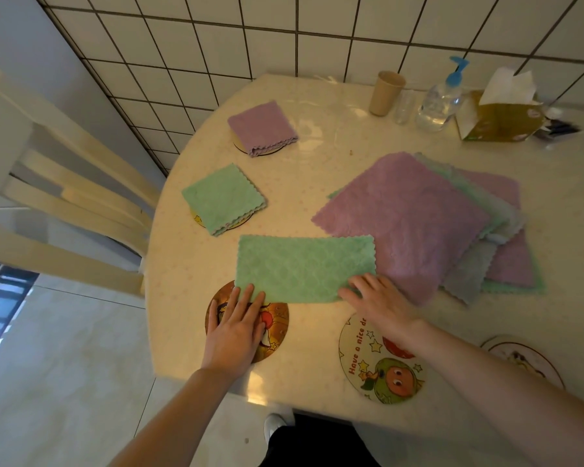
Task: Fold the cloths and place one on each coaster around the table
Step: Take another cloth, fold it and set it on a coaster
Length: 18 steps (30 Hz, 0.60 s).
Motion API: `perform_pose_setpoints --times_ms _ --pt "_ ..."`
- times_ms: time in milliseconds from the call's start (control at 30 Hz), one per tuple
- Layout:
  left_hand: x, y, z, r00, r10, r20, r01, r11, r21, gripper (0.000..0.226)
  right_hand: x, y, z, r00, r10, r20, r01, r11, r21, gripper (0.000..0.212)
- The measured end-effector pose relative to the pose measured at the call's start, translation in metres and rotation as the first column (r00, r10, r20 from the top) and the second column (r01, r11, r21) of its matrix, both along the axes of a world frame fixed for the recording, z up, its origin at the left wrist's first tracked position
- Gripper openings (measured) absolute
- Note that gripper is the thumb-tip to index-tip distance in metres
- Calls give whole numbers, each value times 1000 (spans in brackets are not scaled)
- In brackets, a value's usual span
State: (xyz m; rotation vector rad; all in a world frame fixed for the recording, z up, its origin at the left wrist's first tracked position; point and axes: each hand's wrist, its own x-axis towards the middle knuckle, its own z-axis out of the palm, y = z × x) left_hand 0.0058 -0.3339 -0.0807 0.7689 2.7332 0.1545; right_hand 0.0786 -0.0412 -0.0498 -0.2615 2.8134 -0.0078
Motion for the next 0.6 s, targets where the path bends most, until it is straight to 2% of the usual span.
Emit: perform_pose_setpoints --times_ms 100,233,333,433,533,600 --pt "1 6 7 1000 12 23 -12 1000 -29 67 -1 3 3 998 -27 -50 26 999 -23 69" --pt "6 21 14 999 24 42 -20 996 -82 61 18 -4 14 980 -25 -196 9 997 -81 50" --pt "22 36 18 991 -125 -40 126 992 14 67 52 -23 18 963 -15 -269 -29 987 -159 41" --pt "49 49 14 932 -353 -80 359 931 73 74 85 -56 20 947 -19 -322 -56 974 -222 21" --pt "72 49 12 885 -461 -65 464 884 54 84 113 -91 27 943 -20 -332 -80 955 -285 20" --pt "83 39 5 857 -511 -68 513 858 23 80 125 -103 27 955 -5 -296 -99 937 -336 16"
